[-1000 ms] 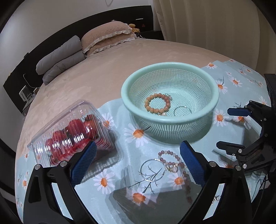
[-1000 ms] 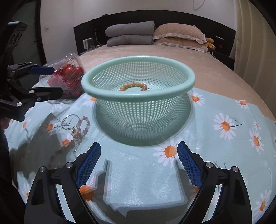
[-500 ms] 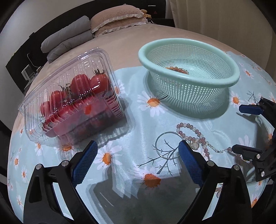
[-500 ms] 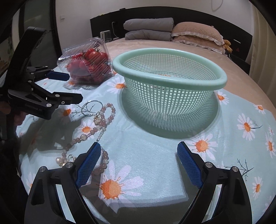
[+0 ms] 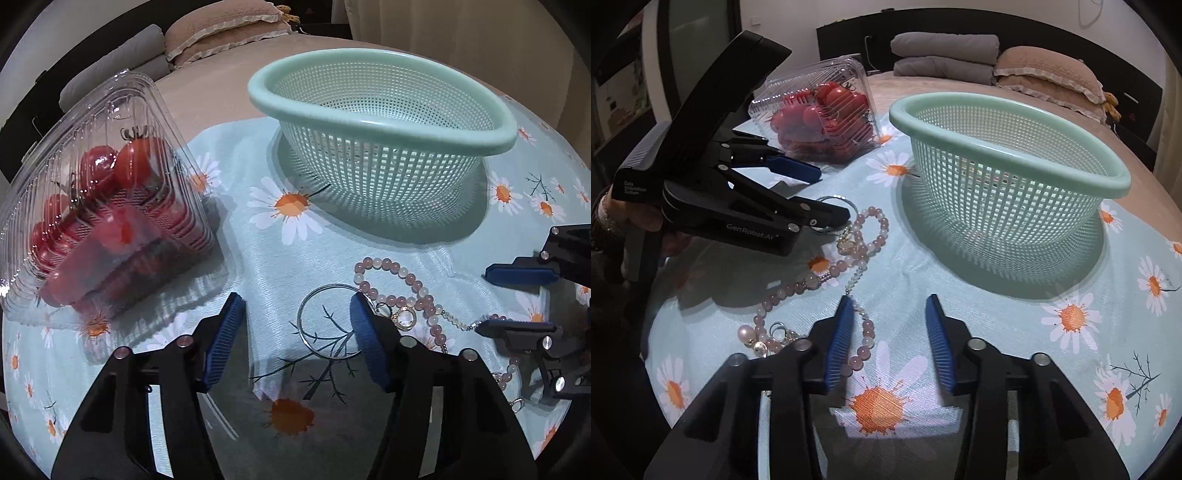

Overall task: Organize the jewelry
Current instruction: 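Grasp the pink bead necklace with the right tool while the left tool grasps another silver hoop, then lift the necklace into the basket with the right tool while the left tool releases the hoop there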

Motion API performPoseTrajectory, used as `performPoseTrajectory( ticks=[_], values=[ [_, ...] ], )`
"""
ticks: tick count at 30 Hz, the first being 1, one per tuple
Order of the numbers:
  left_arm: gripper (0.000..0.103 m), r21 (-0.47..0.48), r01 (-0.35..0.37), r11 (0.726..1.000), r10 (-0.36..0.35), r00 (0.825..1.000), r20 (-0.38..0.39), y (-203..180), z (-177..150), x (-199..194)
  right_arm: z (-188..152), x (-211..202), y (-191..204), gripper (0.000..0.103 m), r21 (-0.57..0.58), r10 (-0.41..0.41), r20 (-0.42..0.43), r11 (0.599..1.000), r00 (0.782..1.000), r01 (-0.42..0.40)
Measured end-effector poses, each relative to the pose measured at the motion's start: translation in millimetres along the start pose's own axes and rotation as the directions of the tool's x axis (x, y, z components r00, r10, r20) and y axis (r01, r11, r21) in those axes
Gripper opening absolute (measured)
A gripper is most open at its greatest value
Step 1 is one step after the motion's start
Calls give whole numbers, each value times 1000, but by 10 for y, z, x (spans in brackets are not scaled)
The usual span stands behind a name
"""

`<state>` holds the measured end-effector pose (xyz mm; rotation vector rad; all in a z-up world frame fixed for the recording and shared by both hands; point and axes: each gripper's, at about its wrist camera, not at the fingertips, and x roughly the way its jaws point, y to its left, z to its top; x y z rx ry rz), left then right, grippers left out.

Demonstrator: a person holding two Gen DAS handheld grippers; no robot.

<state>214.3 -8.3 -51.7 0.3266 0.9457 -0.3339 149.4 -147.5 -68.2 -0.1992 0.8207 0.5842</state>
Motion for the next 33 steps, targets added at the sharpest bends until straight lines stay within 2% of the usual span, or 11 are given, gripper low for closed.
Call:
performPoseTrajectory(
  ticks=[2, 3, 5, 8, 10, 17, 22, 26, 33],
  values=[
    [50, 17, -3, 1000, 3, 1000, 5, -38, -19, -13, 6, -3, -55, 11, 26, 2, 4, 1000, 1000, -2],
    [46, 27, -1, 1000, 1, 1000, 7, -64, -29, -25, 7, -7, -87, 9, 41, 14, 7, 999, 1000, -14],
    [27, 43, 9, 999, -10, 1000, 7, -109, -52, -49, 6, -14, -111, 6, 48, 26, 8, 999, 1000, -26],
    [10, 37, 47, 998, -47, 999, 5, -129, -96, -83, 1, -41, -122, 6, 46, 38, 13, 998, 999, -38],
    [4, 35, 58, 998, -58, 998, 5, -156, -132, -103, -2, -65, -161, 6, 61, 50, 21, 997, 999, -51],
    [3, 6, 116, 993, -116, 993, 5, -51, -267, -222, 15, -261, -331, 6, 98, 36, 45, 994, 998, -40],
    [3, 12, 101, 995, -101, 995, 23, -55, -305, -392, 113, -549, -409, 6, 112, 43, 110, 992, 993, -55],
    [3, 27, 95, 995, -97, 994, 50, -74, -317, -564, 197, -796, -417, 6, 96, 90, 188, 989, 978, -110],
    [3, 35, 104, 994, -107, 991, 80, -64, -67, -682, 449, -1205, -408, 6, 57, 84, 298, 993, 951, -106]
  ],
)
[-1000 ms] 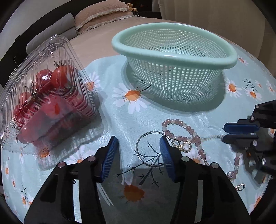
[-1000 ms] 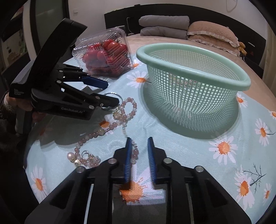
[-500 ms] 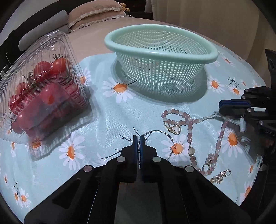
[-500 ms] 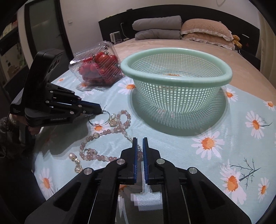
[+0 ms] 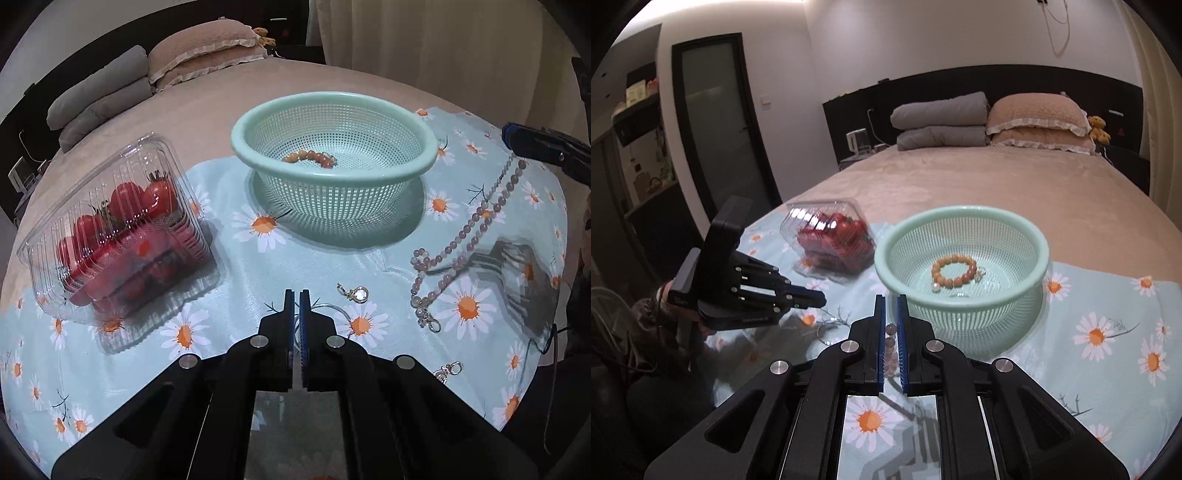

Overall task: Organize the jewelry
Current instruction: 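Lift the necklace into the basket with the right tool while the left tool releases the hoop there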

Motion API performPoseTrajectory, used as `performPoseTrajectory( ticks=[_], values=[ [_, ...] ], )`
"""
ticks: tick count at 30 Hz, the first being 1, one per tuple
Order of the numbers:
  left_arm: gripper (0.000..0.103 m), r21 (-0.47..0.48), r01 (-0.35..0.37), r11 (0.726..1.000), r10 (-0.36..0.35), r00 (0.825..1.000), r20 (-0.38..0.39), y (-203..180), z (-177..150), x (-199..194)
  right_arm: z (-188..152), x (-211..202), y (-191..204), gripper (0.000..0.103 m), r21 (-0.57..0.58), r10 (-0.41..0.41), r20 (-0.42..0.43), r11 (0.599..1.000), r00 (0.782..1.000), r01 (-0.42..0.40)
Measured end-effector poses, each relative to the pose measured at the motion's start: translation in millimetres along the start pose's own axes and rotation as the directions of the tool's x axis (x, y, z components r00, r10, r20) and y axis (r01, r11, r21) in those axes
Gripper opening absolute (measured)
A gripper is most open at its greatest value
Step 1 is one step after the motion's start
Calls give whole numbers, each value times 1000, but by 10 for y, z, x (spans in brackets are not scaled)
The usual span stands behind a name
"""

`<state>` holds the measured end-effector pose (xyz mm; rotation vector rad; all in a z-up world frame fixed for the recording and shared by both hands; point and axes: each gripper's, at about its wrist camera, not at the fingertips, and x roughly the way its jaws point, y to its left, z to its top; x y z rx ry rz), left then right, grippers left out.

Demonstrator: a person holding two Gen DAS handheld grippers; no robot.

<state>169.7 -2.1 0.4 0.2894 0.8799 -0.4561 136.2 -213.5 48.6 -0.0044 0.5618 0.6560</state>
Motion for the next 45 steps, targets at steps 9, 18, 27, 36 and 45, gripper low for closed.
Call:
performPoseTrajectory(
  ticks=[9, 18, 27, 36, 45],
  values=[
    [3, -2, -8, 1000, 8, 999, -33, -1, -2, 45, 372, -251, 145, 6, -92, -28, 77, 995, 997, 35],
    [66, 32, 32, 999, -29, 995, -93, -136, -117, 256, 448, -304, 158, 6, -107, -23, 86, 994, 996, 32],
    [48, 5, 63, 998, -62, 990, -130, -78, -167, 446, 487, -307, 207, 6, -139, -46, 83, 989, 995, 58],
    [47, 35, 22, 999, -21, 999, -49, -56, 47, 106, 665, -329, 162, 6, -173, -109, 86, 977, 990, 123],
    [47, 116, -62, 991, 55, 996, 66, -109, 643, -167, 1053, -201, 135, 6, -229, -128, 104, 962, 986, 149]
  ],
)
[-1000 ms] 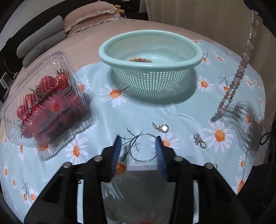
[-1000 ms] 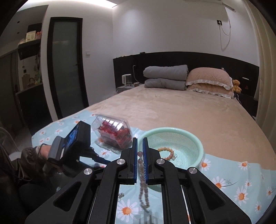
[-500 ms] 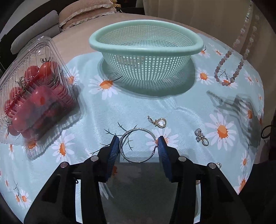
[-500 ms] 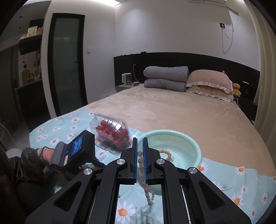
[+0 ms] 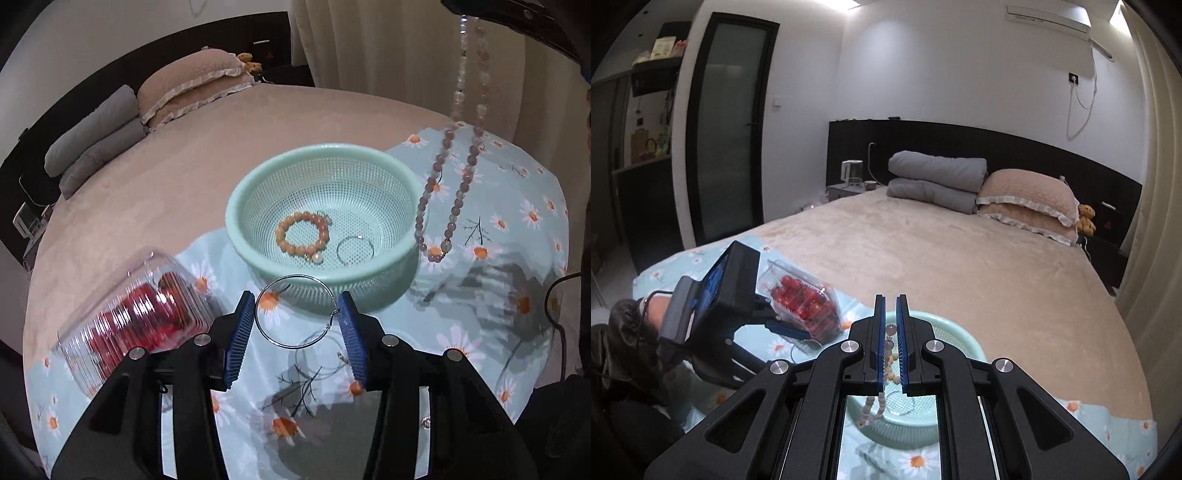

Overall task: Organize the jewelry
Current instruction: 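Lift the necklace into the basket with the right tool while the left tool releases the hoop there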

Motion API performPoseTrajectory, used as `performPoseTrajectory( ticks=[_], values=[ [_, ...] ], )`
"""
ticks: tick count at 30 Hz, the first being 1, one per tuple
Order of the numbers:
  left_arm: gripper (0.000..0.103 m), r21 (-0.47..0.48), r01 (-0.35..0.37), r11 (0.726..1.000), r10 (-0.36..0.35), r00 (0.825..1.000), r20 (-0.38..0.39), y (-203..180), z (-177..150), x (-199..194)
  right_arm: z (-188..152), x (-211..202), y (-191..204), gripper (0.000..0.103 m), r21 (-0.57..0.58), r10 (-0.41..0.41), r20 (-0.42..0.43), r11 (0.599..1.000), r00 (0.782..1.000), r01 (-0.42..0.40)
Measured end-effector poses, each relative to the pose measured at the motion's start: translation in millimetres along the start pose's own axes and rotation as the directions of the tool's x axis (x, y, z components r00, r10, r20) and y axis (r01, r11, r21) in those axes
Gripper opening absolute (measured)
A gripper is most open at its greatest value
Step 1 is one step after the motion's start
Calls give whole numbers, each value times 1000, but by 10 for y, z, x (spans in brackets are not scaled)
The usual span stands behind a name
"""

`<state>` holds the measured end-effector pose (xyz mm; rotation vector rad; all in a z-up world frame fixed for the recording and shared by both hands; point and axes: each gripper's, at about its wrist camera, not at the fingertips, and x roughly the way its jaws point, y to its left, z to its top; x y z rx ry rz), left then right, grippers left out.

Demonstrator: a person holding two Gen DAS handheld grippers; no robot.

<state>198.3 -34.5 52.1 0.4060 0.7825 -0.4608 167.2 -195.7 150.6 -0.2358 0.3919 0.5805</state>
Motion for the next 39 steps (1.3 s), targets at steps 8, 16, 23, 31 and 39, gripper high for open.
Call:
performPoseTrajectory(
  ticks=[8, 16, 23, 31, 39],
  values=[
    [47, 77, -26, 997, 23, 999, 39, -61, 375, -22, 19, 316, -201, 6, 22, -18, -53, 1000, 998, 19],
    [47, 98, -27, 995, 25, 999, 26, -118, 509, 155, -67, 505, -315, 6, 45, -14, -85, 999, 996, 18],
    [47, 91, -10, 996, 12, 1000, -17, -176, 420, 338, -313, 784, -462, 6, 111, -13, -154, 993, 988, 30],
    [48, 80, -12, 997, 16, 999, -46, -171, 361, 452, -607, 1091, -533, 6, 160, -7, -246, 986, 969, 47],
    [63, 89, -41, 995, 47, 997, -65, -178, 310, 493, -757, 1151, -562, 47, 177, -57, -298, 978, 953, 113]
  ],
)
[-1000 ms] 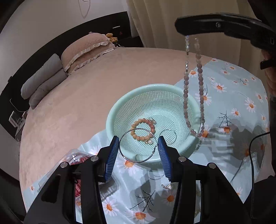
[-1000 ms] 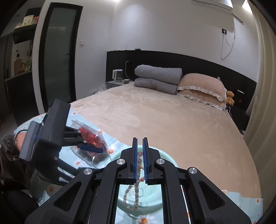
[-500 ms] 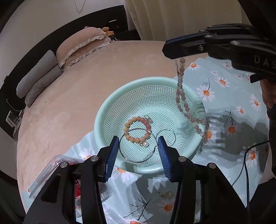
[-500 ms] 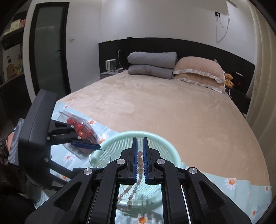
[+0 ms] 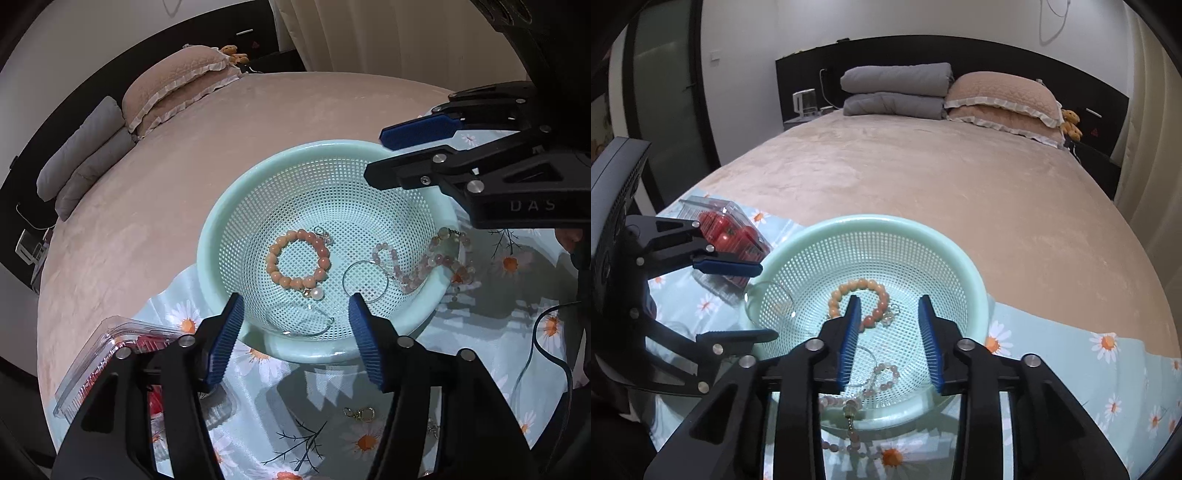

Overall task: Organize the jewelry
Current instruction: 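Lift the necklace into the basket with the right tool while the left tool releases the hoop there, then withdraw both open tools from the basket toward the remaining small charms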

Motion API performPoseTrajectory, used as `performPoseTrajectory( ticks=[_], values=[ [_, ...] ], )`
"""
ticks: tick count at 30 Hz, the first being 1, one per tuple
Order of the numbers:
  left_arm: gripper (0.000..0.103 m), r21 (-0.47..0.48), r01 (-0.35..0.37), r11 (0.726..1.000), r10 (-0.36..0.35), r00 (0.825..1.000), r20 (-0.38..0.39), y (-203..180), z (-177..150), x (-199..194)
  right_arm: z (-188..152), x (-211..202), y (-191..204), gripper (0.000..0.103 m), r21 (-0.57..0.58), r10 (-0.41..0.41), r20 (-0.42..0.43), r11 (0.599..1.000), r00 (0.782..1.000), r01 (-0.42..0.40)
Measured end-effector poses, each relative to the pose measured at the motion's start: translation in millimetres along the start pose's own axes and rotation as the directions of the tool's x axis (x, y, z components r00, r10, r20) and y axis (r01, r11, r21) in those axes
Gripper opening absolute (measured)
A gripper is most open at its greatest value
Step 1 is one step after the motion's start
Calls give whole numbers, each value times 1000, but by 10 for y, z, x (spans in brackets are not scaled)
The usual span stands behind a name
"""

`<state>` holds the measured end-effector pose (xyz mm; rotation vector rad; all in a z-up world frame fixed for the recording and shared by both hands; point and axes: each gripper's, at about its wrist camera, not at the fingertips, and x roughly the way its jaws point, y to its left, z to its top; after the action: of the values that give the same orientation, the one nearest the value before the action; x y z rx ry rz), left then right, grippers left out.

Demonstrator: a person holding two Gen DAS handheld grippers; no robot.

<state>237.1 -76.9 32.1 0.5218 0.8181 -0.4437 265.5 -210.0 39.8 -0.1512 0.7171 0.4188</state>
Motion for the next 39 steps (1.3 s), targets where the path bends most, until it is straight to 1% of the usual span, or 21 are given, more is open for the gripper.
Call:
performPoseTrajectory(
  ticks=[1, 3, 4, 5, 6, 8, 18, 19, 20, 21, 25, 27, 29, 33, 36, 39],
  values=[
    [64, 0, -4, 1000, 4, 1000, -2, 5, -5, -3, -5, -36, -14, 53, 7, -11, 16, 1000, 1000, 11],
    [69, 0, -14, 1000, 14, 1000, -4, 8, -15, -8, -2, -101, -50, 60, 24, -22, 36, 1000, 999, 21],
    [71, 2, -20, 1000, 20, 1000, -5, 10, -21, -10, -2, -136, -67, 66, 31, -33, 46, 999, 998, 32],
    [72, 3, -23, 1000, 24, 1000, -7, 7, -27, -10, -1, -166, -78, 71, 36, -42, 55, 999, 998, 40],
    [72, 3, -27, 1000, 27, 1000, -8, 10, -45, -13, -3, -195, -78, 72, 37, -47, 63, 998, 997, 44],
    [75, 6, -39, 999, 39, 999, -9, 6, -56, -25, -10, -242, -74, 73, 37, -50, 70, 998, 996, 47],
    [77, -1, -61, 998, 61, 998, -7, 0, -125, -133, -141, -450, 88, 75, -15, -43, 76, 999, 996, 44],
    [77, -3, -64, 998, 64, 998, -6, 4, -136, -155, -162, -479, 107, 77, -17, -44, 79, 999, 996, 45],
    [77, -7, -63, 998, 63, 998, -7, 9, -147, -173, -196, -509, 129, 83, -19, -47, 82, 999, 996, 48],
    [77, -8, -64, 998, 64, 998, -9, 9, -157, -188, -227, -540, 156, 86, -24, -51, 87, 998, 995, 54],
    [77, -9, -74, 997, 74, 997, -16, -5, -217, -232, -341, -619, 273, 86, -59, -32, 85, 998, 996, 37],
    [77, -12, -70, 997, 69, 997, -22, -9, -243, -244, -404, -652, 325, 86, -73, -42, 82, 996, 996, 48],
    [77, -13, -71, 997, 71, 997, -29, -19, -276, -245, -466, -665, 368, 87, -76, -41, 72, 996, 997, 46],
    [77, -19, -75, 997, 74, 996, -44, -30, -367, -239, -653, -626, 425, 87, -76, -28, 25, 997, 999, 30],
    [82, -37, -75, 996, 73, 996, -56, -12, -471, -223, -806, -567, 459, 87, -65, 5, -7, 998, 1000, -6],
    [83, -49, -65, 997, 61, 995, -77, 0, -563, -153, -946, -472, 486, 87, -46, 38, -31, 998, 999, -39]
  ],
)
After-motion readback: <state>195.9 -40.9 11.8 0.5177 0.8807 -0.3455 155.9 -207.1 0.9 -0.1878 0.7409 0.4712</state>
